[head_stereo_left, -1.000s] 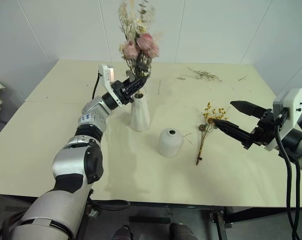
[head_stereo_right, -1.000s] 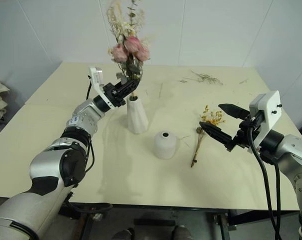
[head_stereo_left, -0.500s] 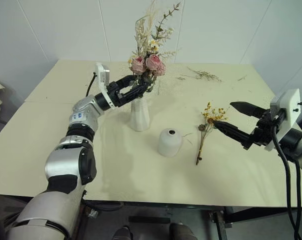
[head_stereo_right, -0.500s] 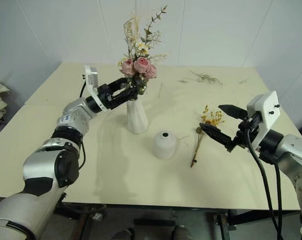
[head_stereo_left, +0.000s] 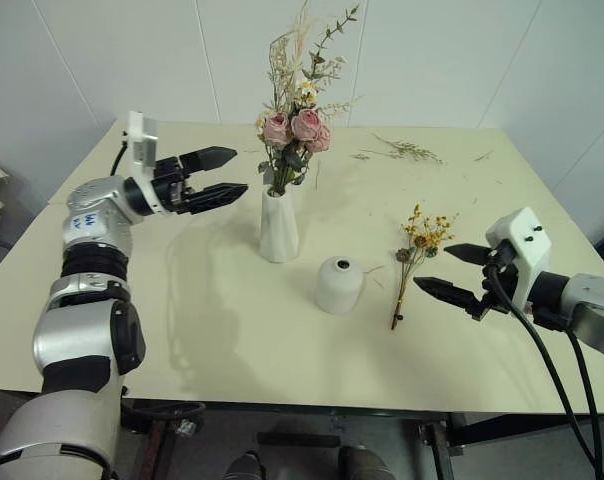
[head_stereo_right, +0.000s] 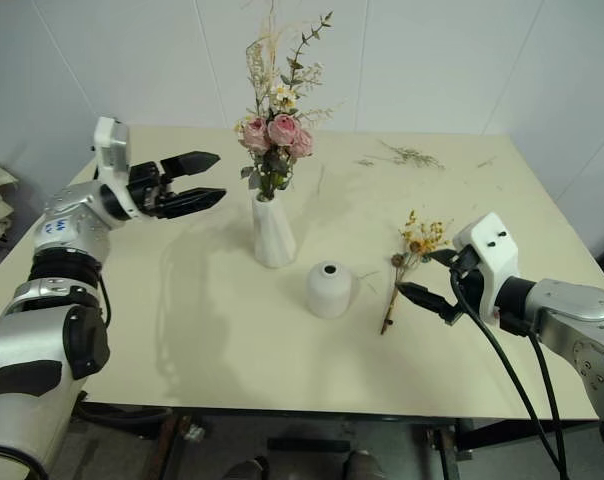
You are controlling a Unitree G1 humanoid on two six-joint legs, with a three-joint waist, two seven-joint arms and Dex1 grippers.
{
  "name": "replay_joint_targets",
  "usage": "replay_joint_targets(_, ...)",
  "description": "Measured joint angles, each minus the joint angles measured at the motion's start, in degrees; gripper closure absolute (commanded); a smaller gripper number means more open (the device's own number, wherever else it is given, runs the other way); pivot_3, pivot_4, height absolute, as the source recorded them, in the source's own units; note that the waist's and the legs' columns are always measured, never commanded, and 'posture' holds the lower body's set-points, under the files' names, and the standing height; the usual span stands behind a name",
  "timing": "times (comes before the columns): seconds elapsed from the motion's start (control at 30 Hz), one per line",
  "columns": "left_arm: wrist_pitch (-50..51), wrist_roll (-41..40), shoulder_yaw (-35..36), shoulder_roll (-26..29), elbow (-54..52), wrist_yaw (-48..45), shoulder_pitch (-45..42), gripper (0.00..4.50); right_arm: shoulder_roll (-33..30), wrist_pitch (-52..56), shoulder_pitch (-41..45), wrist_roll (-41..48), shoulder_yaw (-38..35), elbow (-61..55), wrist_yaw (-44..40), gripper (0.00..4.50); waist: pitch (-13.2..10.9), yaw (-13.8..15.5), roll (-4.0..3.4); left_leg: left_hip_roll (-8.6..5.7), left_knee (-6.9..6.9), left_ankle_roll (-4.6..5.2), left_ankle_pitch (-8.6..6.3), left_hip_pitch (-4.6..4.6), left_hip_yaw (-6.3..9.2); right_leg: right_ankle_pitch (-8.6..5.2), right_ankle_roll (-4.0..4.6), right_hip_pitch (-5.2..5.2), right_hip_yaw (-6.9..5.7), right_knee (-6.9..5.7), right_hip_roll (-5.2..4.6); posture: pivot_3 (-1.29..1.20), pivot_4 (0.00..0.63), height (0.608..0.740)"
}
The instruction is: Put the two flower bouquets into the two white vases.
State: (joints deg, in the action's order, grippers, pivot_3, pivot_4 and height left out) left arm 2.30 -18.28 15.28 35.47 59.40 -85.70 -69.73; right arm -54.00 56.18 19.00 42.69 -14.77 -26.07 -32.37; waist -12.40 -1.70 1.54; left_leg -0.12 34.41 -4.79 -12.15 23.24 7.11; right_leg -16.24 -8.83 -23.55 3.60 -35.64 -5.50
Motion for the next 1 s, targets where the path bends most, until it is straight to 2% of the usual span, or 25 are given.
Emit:
replay_joint_targets(0.17,3.5,-3.1,0.3,5.2,-6.1,-0.4,5.8,0.05,3.3,15.0,9.9,-1.3,4.6,7.4,8.8,0.00,0.0,-0.4,0.00,0.08,-0.03,0.01,0.02,-0.05,0.00,0.02,0.13,-0.04,0.01,-0.06,0.04,0.00,0.150,0.740)
replay_joint_targets(0.3,11.9,-13.5,-3.7,10.7,-19.4,-0.4,15.7,0.05,10.4,26.7,19.6,-2.7,9.3,15.1,12.8,0.00,0.0,-1.0,-0.01,0.10,-0.10,0.01,0.02,-0.04,0.06,-0.05,0.23,-0.16,0.01,-0.26,0.05,0.00,0.150,0.740)
replay_joint_targets(0.43,15.3,-21.3,-4.4,13.8,-27.2,-0.4,21.2,0.05,15.4,32.6,26.1,-5.5,10.8,20.3,15.2,0.00,0.0,-0.6,-0.01,0.08,-0.12,0.01,0.02,-0.02,0.05,-0.06,0.24,-0.17,0.00,-0.23,0.04,0.00,0.150,0.740)
replay_joint_targets(0.57,16.9,-26.1,-3.9,16.7,-32.5,-0.4,25.5,0.05,17.2,34.9,28.5,-8.4,11.3,24.1,16.5,0.00,0.0,-0.4,-0.02,0.08,-0.18,0.01,0.02,-0.02,0.03,-0.07,0.25,-0.17,0.01,-0.18,0.04,0.00,0.150,0.740)
replay_joint_targets(0.7,19.8,-31.9,-1.5,19.8,-39.0,-0.4,33.7,0.05,18.9,35.2,31.0,-12.8,13.5,30.5,18.3,0.00,0.0,-0.6,-0.02,0.09,-0.24,0.02,0.02,-0.03,0.01,-0.09,0.29,-0.21,0.01,-0.16,0.04,0.00,0.150,0.740)
replay_joint_targets(1.0,23.3,-35.8,3.5,19.9,-46.1,-0.4,39.5,0.05,23.3,33.6,36.1,-18.9,14.9,37.7,19.0,0.00,0.0,-1.7,0.01,0.11,-0.23,0.03,0.03,-0.10,-0.01,-0.10,0.31,-0.18,0.00,-0.21,0.06,0.00,0.150,0.740)
